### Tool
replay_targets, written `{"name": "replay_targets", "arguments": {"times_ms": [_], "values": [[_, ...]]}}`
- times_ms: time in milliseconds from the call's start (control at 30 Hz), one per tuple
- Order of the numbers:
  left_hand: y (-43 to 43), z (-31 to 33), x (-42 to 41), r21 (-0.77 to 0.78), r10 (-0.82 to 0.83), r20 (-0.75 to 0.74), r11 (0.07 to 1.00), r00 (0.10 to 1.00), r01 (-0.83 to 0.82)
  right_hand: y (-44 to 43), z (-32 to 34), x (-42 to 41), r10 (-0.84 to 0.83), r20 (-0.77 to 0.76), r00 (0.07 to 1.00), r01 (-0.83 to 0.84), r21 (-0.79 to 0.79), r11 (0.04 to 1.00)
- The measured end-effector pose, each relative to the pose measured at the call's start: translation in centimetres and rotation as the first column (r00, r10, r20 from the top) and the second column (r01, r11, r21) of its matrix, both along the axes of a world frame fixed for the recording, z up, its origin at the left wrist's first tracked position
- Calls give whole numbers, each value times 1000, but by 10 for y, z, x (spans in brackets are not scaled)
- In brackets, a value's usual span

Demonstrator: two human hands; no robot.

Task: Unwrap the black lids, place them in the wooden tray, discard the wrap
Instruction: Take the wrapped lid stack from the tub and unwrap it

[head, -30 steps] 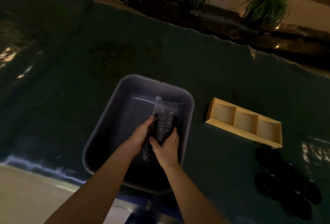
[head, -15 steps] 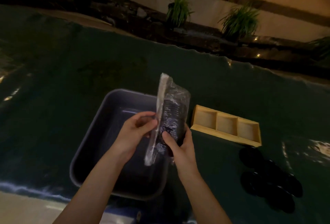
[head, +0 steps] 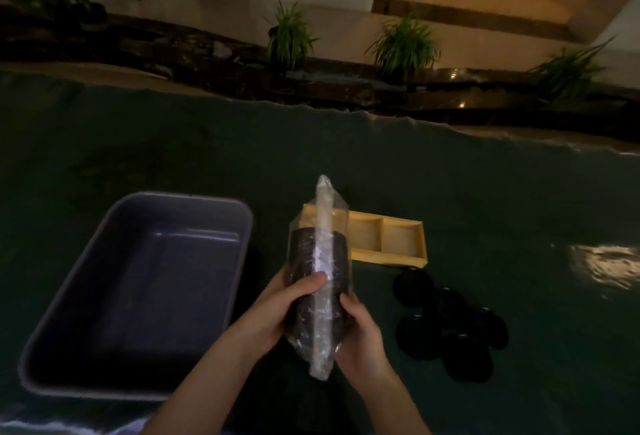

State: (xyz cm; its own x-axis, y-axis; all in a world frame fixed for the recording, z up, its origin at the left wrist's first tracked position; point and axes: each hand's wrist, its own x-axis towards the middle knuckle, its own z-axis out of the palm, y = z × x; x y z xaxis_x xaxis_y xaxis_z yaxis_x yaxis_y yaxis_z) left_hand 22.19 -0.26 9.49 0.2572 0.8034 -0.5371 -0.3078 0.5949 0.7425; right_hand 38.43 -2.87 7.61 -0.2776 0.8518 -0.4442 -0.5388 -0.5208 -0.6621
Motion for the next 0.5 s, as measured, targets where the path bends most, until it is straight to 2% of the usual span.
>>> {"name": "replay_targets", "arguments": {"times_ms": [100, 167, 300, 400, 500], "values": [[-3, -6, 31, 18, 82, -157, 997, 984, -80, 1, -17, 34, -26, 254, 967, 23, 17, 1000], [-5, -14, 46, 38, 127, -254, 992, 959, -121, 0, -24, 53, -60, 411, 910, 23, 94, 995], [-5, -38, 70, 48, 149, -416, 989, 897, -142, 0, -34, 75, -152, 591, 792, -35, 293, 956], [-8, -55, 81, 45, 141, -455, 990, 879, -136, -2, -40, 78, -194, 715, 672, -146, 385, 911], [-14, -65, 88, 35, 125, -418, 992, 900, -122, -4, -44, 76, -149, 799, 582, -276, 366, 889]]}}
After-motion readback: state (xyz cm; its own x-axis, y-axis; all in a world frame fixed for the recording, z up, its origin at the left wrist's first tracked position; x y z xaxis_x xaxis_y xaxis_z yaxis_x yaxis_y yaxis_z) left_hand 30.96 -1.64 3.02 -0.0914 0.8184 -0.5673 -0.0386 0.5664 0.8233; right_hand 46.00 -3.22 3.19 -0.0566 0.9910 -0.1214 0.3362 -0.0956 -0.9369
